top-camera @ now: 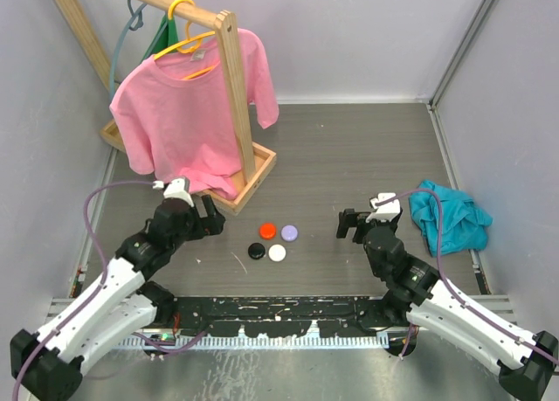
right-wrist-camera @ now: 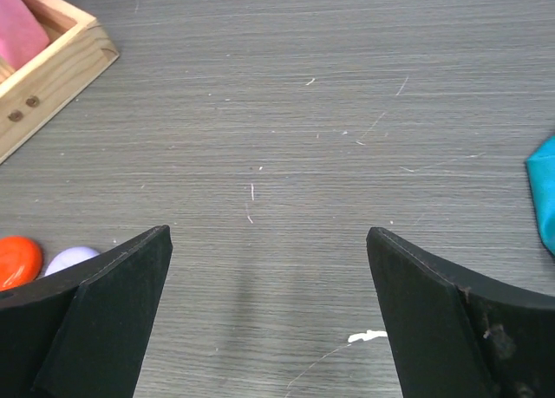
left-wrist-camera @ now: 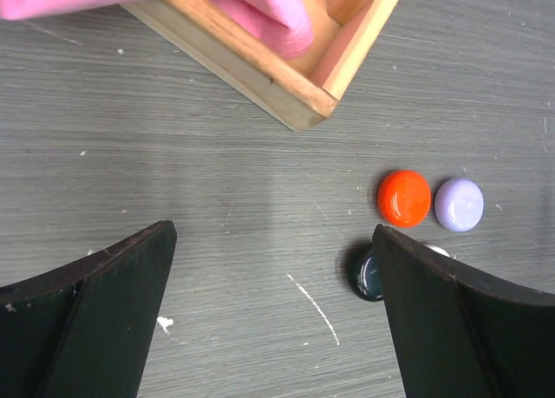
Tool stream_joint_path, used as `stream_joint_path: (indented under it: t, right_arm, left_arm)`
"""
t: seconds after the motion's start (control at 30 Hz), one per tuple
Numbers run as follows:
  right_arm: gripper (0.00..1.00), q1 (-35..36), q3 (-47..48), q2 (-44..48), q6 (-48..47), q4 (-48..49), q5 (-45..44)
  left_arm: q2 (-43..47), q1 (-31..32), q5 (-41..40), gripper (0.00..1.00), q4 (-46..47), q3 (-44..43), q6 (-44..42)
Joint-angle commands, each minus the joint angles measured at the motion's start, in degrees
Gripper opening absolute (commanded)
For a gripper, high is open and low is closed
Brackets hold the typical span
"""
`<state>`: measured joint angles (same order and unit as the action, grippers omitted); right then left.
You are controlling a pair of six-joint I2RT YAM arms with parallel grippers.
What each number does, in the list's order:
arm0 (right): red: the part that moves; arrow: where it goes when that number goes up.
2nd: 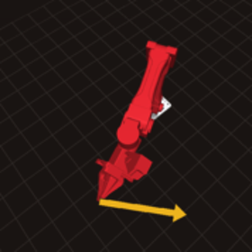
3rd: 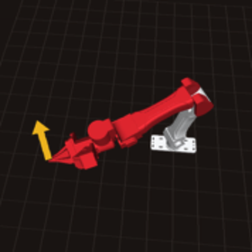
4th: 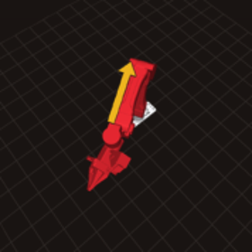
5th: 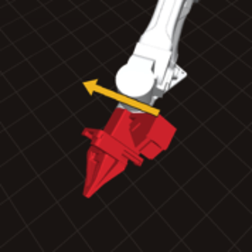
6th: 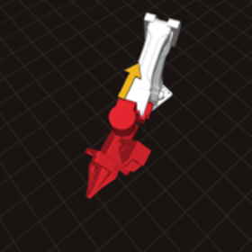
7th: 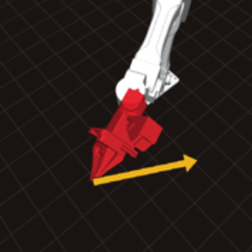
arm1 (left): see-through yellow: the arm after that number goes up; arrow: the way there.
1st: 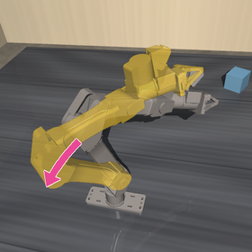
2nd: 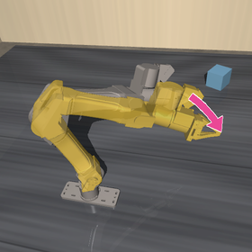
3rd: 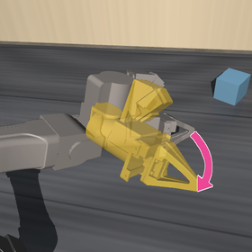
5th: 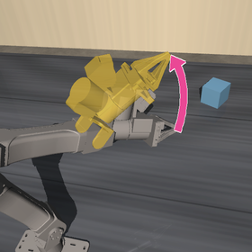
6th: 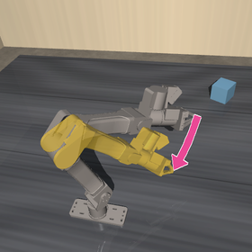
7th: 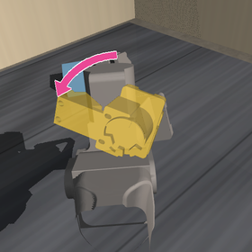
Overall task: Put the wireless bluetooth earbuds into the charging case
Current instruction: Reset both arms
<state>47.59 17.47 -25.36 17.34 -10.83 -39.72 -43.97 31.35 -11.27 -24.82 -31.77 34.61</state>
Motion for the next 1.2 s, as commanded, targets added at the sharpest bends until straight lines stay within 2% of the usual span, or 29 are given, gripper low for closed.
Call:
stream_joint_path:
  t: [0.0, 0.2, 0.5, 0.67, 0.83, 0.9, 1.17]
  right_arm:
    - [1.00, 0.07, 2.33, 0.64, 1.33, 0.85, -4.56]
    - [1.00, 0.04, 1.94, 2.03, 2.89, -0.02, -7.84]
    - [1.00, 0.11, 0.12, 6.65, 1.75, 1.47, -7.83]
    - [1.00, 0.10, -2.75, 13.47, -0.54, 3.52, -6.10]
    - [1.00, 0.13, -4.61, 19.58, -1.17, 3.80, -5.84]
    - [1.00, 0.13, -4.72, 19.81, -1.19, 3.84, -5.77]
    - [1.00, 0.13, -4.08, 16.83, -1.99, 4.71, -4.90]
  left_arm:
    - [7.75, -0.33, -6.26, 0.98, -2.11, 3.14, 0.29]
    - [20.02, -0.33, -12.82, 0.98, -5.04, 7.26, 1.44]
    - [43.55, -0.33, -15.18, 0.98, -6.43, 15.06, 2.26]
    - [38.53, -0.33, -13.33, 0.98, -3.95, 14.41, 1.28]
    - [41.55, -0.32, -13.60, 0.98, -4.01, 15.45, 1.17]
    - [43.88, -0.31, -13.97, 0.98, -4.02, 16.31, 1.05]
    - [42.01, -0.33, -13.99, 0.98, -3.95, 15.98, 1.03]
